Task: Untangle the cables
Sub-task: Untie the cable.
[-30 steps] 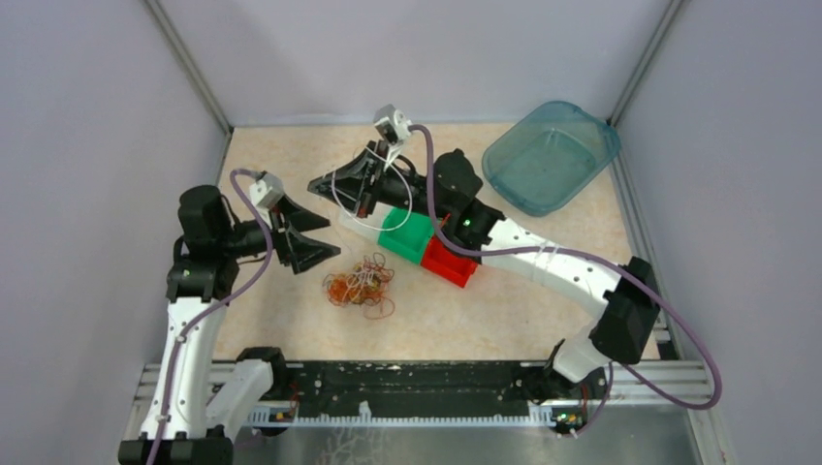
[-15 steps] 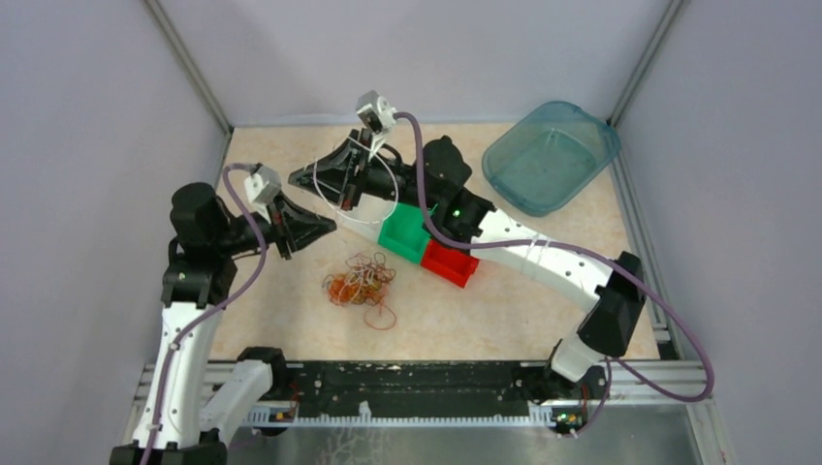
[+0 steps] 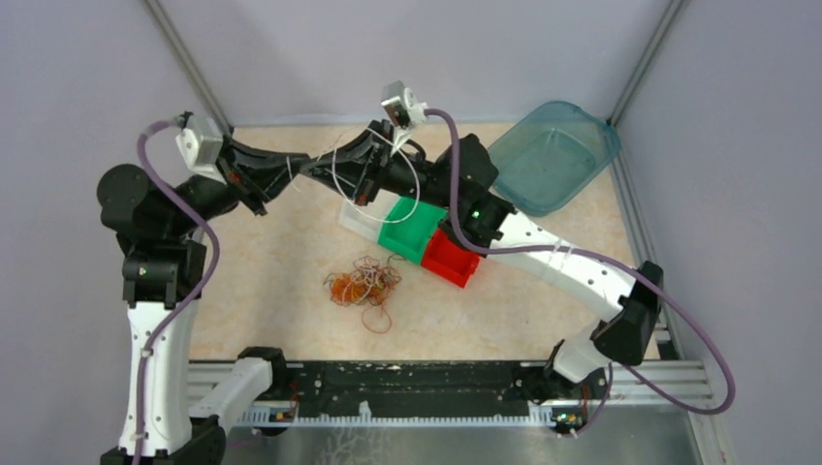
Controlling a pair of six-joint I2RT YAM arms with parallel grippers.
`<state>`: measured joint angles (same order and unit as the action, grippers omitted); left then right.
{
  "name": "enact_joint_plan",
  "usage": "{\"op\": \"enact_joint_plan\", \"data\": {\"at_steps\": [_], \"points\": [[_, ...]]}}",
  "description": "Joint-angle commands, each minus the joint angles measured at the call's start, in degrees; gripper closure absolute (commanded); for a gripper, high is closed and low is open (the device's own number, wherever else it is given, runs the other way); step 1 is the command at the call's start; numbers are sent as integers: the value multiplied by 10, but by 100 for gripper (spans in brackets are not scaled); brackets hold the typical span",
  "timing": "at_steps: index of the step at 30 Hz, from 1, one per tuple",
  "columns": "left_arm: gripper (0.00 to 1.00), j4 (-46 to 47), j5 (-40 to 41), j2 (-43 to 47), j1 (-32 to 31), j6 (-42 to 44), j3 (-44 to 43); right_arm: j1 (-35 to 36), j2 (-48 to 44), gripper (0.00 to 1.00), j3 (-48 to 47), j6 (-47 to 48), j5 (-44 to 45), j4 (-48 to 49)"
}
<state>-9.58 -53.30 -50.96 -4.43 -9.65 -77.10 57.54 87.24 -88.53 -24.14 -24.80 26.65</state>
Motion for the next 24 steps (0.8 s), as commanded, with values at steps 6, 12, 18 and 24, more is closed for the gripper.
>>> {"op": "enact_joint_plan", "data": {"at_steps": [6, 12, 18, 24], "points": [[100, 12, 74, -17, -2, 73, -117, -29, -39, 100, 8, -36, -27, 25], [72, -31, 96, 7, -2, 89, -46, -35, -16, 100, -57, -52, -78, 6], [48, -78, 69, 40, -2, 87, 82, -43, 3, 100, -124, -75, -119, -7], [3, -97, 55, 28, -2, 133, 152, -42, 20, 100, -151, -108, -151, 1]]}}
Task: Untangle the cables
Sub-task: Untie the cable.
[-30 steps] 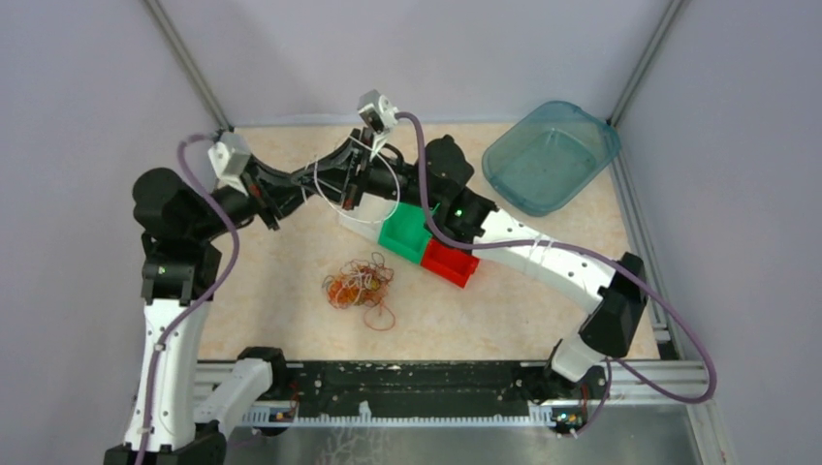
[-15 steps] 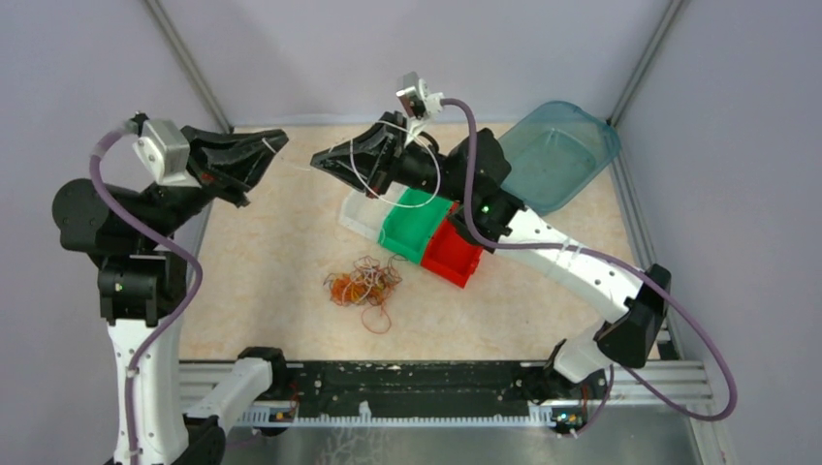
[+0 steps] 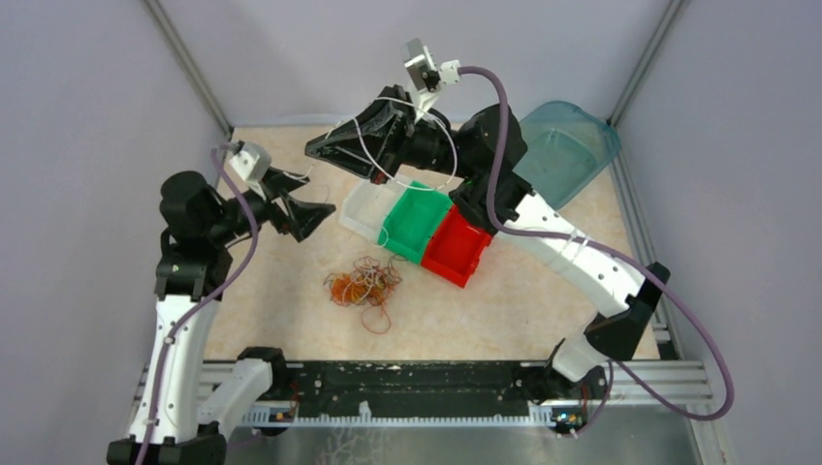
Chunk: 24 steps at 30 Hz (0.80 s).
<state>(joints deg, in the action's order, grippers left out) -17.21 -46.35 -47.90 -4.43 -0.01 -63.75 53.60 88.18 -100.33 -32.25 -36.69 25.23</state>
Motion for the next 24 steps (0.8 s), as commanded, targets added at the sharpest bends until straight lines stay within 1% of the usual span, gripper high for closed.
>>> {"op": "enact_joint_plan", "data": {"at_steps": [1, 4, 7, 8, 12, 14, 16, 18, 20, 22, 24], "points": [[1, -24, -17, -9, -2, 48, 24, -3, 12, 100, -36, -23, -33, 11], [1, -47, -59, -22, -2, 84, 47, -3, 20, 100, -62, -22, -41, -2], [1, -80, -134, -36, -4, 128, 70, -4, 30, 100, -85, -21, -45, -14], [1, -91, -143, -41, -8, 143, 78, -4, 32, 100, -90, -21, -45, -16], [1, -121, -134, -48, -17, 206, 110, -6, 31, 100, -91, -25, -45, -9], [1, -120, -121, -51, -22, 216, 121, -5, 30, 100, -82, -35, -45, 10], [1, -94, -98, -57, -26, 208, 131, -6, 31, 100, -75, -48, -47, 27], [3, -52, -84, -59, -26, 198, 147, -6, 34, 100, -74, -57, -51, 39], [6, -23, -72, -63, -28, 209, 162, -6, 33, 100, -73, -61, -52, 43], [10, -16, -69, -73, -29, 229, 165, -5, 29, 100, -71, -59, -52, 43], [16, -34, -75, -83, -29, 262, 160, -6, 24, 100, -68, -57, -52, 43]]}}
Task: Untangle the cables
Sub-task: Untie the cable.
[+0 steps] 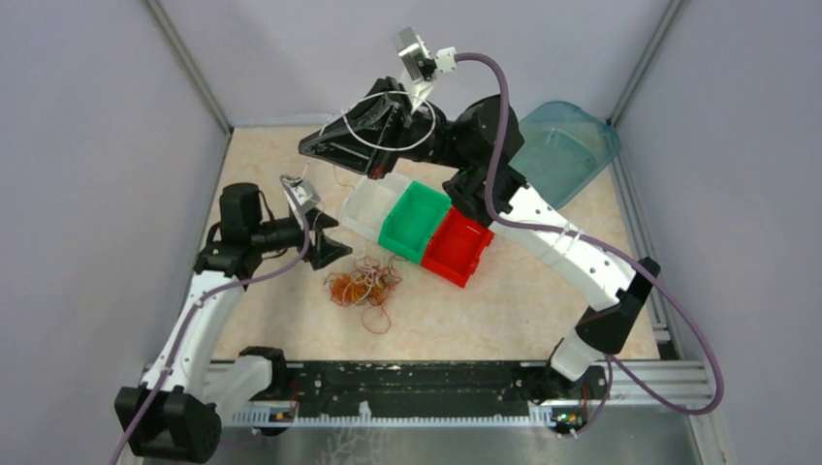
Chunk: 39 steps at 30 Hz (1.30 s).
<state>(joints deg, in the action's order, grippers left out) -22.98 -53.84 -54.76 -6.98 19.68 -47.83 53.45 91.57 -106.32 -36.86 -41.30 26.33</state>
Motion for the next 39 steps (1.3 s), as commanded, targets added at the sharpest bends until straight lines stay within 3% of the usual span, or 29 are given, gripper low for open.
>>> {"op": "enact_joint_plan", "data": {"at_steps": [1, 4, 8, 11, 18, 19, 20, 21, 22, 27, 30, 34, 39], "points": [[19, 15, -6, -19, -4, 73, -4, -4, -12, 100, -6, -8, -5, 31], [32, 4, -40, -29, -4, 69, -21, -6, -20, 100, 9, -5, -3, 30], [79, 26, -68, -36, -5, 4, -61, -14, -38, 100, 61, -16, 2, 51], [99, 43, -63, -38, -5, -55, -108, -25, -59, 100, 121, -33, 9, 74], [100, 52, -5, -28, -5, -91, -194, -55, -115, 100, 260, -51, 18, 108], [99, 25, -16, -31, -5, -75, -201, -56, -121, 100, 272, -51, 19, 112], [85, -9, -44, -36, -6, -58, -205, -58, -124, 100, 277, -51, 19, 111], [52, -42, -53, -42, -7, -39, -202, -59, -124, 100, 274, -51, 18, 109], [39, -73, -52, -47, -9, -17, -195, -60, -123, 100, 264, -51, 15, 108], [16, -142, 0, -49, -10, 96, -131, -74, -118, 100, 205, -41, 7, 87], [10, -199, 15, -53, -10, 181, -109, -83, -113, 100, 173, -32, 3, 66], [8, -206, 16, -45, -10, 233, -76, -85, -104, 100, 150, -39, -9, 68], [6, -107, 23, -21, -10, 238, -25, -85, -98, 100, 120, -48, -16, 74]]}}
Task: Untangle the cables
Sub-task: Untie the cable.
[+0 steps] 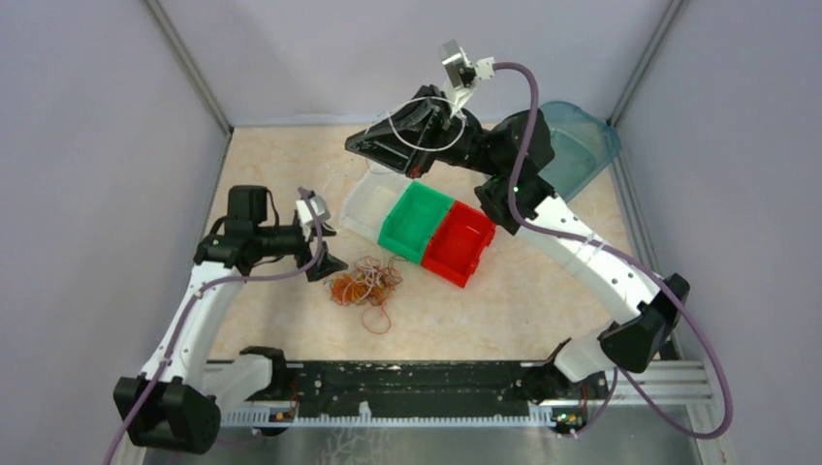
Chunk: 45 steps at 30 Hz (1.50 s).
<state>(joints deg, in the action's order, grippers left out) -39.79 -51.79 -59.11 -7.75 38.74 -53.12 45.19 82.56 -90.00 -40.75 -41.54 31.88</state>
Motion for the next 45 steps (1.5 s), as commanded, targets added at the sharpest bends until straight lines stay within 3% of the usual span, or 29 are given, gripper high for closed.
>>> {"op": "enact_joint_plan", "data": {"at_steps": [1, 6, 10, 15, 18, 24, 26, 28, 29, 32, 35, 40, 45], "points": [[6, 90, 12, 27, -2, 39, 36, -3, -7, 100, -51, -12, -15, 19], [6, 243, 73, 56, -2, 13, 88, -6, -13, 100, -73, -34, -24, 39], [8, 222, 24, 32, -3, 32, 79, -5, -23, 100, -69, -49, -30, 56], [12, 269, -39, 26, -3, -24, 76, -5, -33, 100, -60, -58, -34, 70], [14, 222, -104, 4, -10, -31, 50, -5, -38, 100, -60, -62, -38, 76], [16, 213, -104, -13, -33, -11, 64, -6, -51, 100, -61, -60, -36, 81], [22, 206, -100, -20, -35, 0, 65, -6, -57, 100, -59, -54, -32, 76], [35, 205, -99, -24, -42, 7, 64, -7, -60, 100, -55, -48, -29, 70], [46, 206, -99, -24, -46, 7, 63, -8, -62, 100, -52, -47, -28, 70], [98, 231, -94, -23, -53, -19, 52, -11, -64, 100, -39, -47, -25, 70], [100, 288, -76, -13, -53, -107, 23, -18, -62, 100, -21, -47, -21, 69], [100, 391, -93, -2, -51, -344, -48, -42, -59, 100, 53, -74, -27, 95], [100, 425, -93, 3, -51, -449, -123, -54, -75, 100, 142, -64, -34, 96]]}}
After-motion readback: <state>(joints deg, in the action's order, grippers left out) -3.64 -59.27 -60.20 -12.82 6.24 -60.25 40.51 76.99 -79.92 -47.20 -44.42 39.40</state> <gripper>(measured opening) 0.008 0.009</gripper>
